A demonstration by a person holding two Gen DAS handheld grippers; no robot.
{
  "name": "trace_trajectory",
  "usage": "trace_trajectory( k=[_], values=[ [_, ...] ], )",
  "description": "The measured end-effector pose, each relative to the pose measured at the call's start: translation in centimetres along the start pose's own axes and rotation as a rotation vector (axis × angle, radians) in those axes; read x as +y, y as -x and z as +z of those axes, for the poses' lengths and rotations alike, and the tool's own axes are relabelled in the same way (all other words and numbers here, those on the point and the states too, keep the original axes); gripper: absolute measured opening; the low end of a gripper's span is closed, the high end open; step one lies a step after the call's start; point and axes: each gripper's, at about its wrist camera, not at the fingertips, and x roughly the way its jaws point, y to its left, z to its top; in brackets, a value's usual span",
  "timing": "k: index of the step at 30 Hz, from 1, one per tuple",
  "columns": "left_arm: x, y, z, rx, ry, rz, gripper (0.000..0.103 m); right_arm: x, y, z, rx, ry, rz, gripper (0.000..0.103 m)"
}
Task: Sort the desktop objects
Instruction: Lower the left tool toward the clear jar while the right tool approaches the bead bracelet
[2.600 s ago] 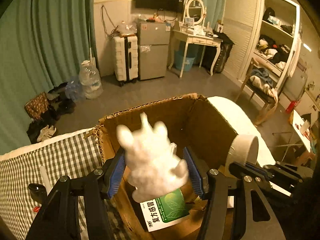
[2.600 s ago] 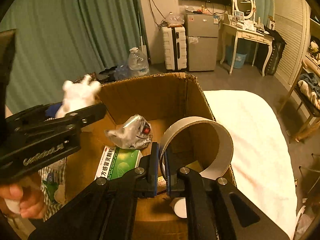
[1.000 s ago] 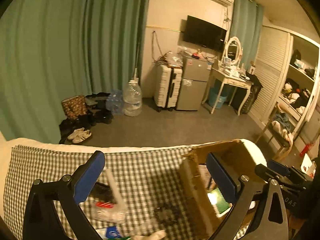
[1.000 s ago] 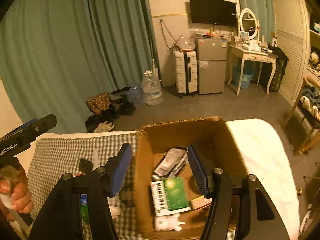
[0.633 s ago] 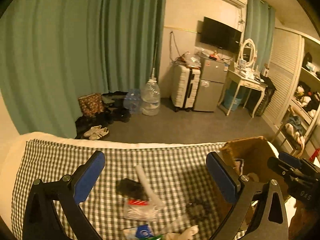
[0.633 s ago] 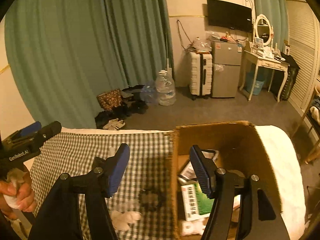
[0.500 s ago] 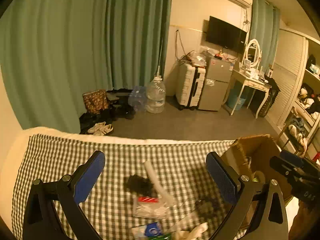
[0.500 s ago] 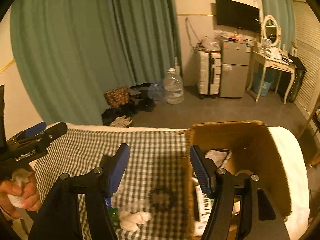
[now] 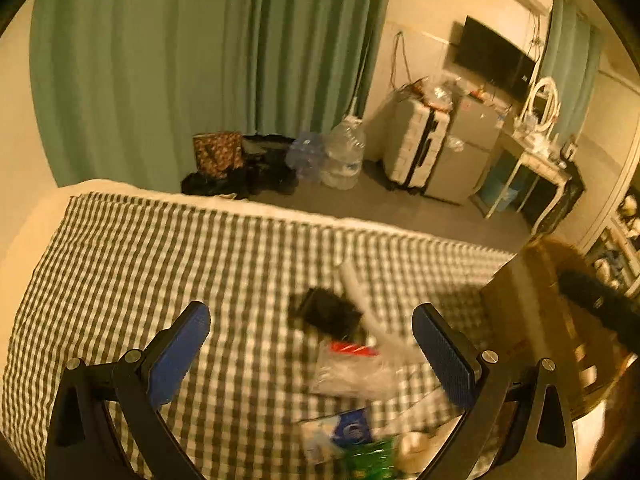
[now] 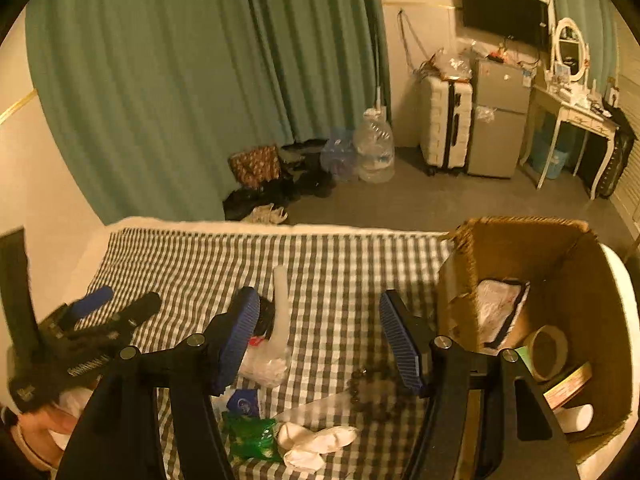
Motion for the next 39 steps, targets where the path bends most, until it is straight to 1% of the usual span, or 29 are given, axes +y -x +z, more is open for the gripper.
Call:
trace_trajectory(
  k=[2,5,10,14,17,19,21,24,27,30,35,37,39],
  values=[
    [-0.2,-1.0,-1.0,0.003,-0.037,0.009,0.103,0.1,-0.7,-0.5,0.008,0.016,0.004,0.062],
    [-0.5,-2.4,-2.2,0.029,-0.08,0.016,0.103,-0.1,-2.4,-1.1,0.045,0.026,0.009,0.062],
    [-0.9,-4.3,-3.5,0.057,-0.087,0.012,0.103,-1.0,-4.9,-1.5,0.082,-0.023,0.012,0.063],
    [-1.2,-6.0,-5.0,0.101,-0.038,-0.006,0.103,-1.3,-6.9,-2.1,0.111,-0.026,-0.009,0.062],
    [-2.2,-7.1,-5.9,0.122,-0.068,-0.017,0.103,-1.6,-8.3,-2.4,0.143,-0.027,-0.025,0.062],
    [-2.7,-7.6,-6.2,0.123,-0.081,-0.019,0.103,-1.6,-9.2,-2.6,0.168,-0.028,-0.044,0.059],
    [-3.0,-7.9,-6.4,0.124,-0.085,-0.038,0.103,-1.5,-10.2,-3.0,0.191,-0.011,-0.057,0.058],
    [-3.7,-8.6,-6.7,0.124,-0.111,-0.045,0.103,-1.6,-11.3,-3.8,0.216,0.009,-0.071,0.058],
    [-4.2,-9.4,-7.1,0.138,-0.133,-0.063,0.103,-2.2,-12.2,-4.4,0.241,0.002,-0.087,0.058],
    [-4.9,-10.2,-7.6,0.159,-0.163,-0.059,0.103,-2.8,-13.0,-4.9,0.274,-0.013,-0.103,0.058],
    [-4.7,-11.7,-8.0,0.207,-0.131,-0.066,0.103,-3.3,-13.9,-5.7,0.315,-0.017,-0.13,0.058],
    [-4.5,-12.3,-8.0,0.23,-0.117,-0.061,0.103,-3.3,-14.0,-6.0,0.325,-0.002,-0.173,0.058],
    [-4.4,-12.7,-8.2,0.253,-0.104,-0.065,0.103,-3.6,-14.1,-6.2,0.341,-0.013,-0.165,0.057]
  ],
)
